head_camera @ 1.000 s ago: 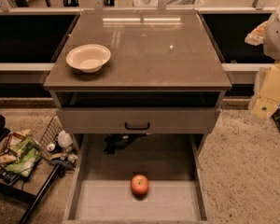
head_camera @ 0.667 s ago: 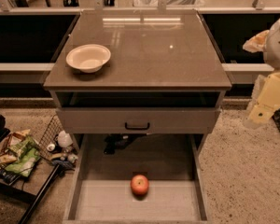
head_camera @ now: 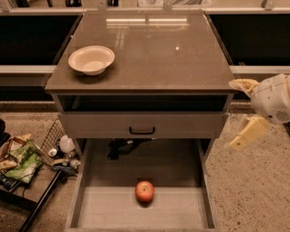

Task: Pick apple from middle drawer and place on counter

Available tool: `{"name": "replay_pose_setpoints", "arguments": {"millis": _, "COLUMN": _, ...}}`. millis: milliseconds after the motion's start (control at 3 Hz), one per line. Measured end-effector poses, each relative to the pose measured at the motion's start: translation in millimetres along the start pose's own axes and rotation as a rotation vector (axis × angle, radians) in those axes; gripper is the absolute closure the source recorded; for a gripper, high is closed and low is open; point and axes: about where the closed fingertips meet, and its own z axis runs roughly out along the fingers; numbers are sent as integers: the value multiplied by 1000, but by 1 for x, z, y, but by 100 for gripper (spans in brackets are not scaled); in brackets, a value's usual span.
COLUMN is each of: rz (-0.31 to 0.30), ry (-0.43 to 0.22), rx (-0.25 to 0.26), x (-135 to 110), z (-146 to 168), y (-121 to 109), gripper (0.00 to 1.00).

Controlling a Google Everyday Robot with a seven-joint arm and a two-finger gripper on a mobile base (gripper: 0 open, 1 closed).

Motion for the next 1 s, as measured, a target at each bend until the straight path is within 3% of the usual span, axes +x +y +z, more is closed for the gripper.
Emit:
{"name": "replay_pose_setpoints", "arguments": {"millis": 333, "rz": -18, "ry": -200, "rx": 21, "x": 12, "z": 42, "y": -12, "gripper": 0}}
{"name": "replay_pose_setpoints", "arguments": {"millis": 667, "rz": -32, "ry": -323, "rx": 62, "x": 30, "z": 59, "y": -10, "gripper": 0}}
{"name": "replay_pose_setpoints", "arguments": {"millis": 1000, "rz": -32, "ry": -323, "rx": 62, "x": 30, "z": 60, "y": -10, "gripper": 0}}
